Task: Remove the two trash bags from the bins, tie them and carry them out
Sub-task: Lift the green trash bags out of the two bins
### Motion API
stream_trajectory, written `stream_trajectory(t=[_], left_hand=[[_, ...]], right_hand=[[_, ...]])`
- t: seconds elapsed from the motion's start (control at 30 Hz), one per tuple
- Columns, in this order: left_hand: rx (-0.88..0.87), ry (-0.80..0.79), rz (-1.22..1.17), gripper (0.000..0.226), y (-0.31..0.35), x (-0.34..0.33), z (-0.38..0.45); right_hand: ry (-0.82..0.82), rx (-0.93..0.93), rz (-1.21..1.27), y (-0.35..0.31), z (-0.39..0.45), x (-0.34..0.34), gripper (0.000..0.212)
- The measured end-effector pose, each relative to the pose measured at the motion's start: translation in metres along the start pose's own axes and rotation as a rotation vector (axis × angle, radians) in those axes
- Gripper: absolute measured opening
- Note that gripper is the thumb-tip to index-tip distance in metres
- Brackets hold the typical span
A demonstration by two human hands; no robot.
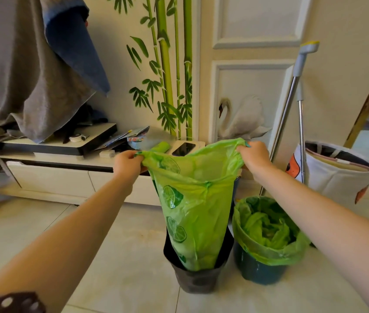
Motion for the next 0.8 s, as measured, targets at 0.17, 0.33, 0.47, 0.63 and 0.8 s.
stream_trajectory(t=[0.17,0.33,0.47,0.63,0.8], left_hand=[[-0.081,-0.042,0.020,0.024,0.028,0.012,-0.031],[-0.115,-0.046,0.010,0.015,0.048,0.026,-0.057],[-0.140,-0.062,0.011,0.016,0.062,0.034,-0.074],[-0.128,-0.086,-0.044,0.011,0.072,0.037,-0.091],[-0.094,-0.128,-0.058,0.011,0.073,0.029,-0.108]], right_hand=[[-0.029,0.056,0.063,-0.022,-0.031,0.023,0.023],[-0.013,0.117,0.086,-0.042,-0.063,0.049,0.020],[0.043,0.215,0.059,-0.061,-0.091,0.073,0.027],[0.066,0.306,0.095,-0.077,-0.112,0.091,0.017],[-0.004,0.401,0.176,-0.084,-0.136,0.100,0.036]])
Point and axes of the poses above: each hand's wrist, its own z-axis towards the middle knuckle, its own x-axis out of the back of the hand, y = z × x, the point moved 7 cm from there along z, towards the middle knuckle, and after that the axes turned 1 degree about z, right-handed, at the moved point
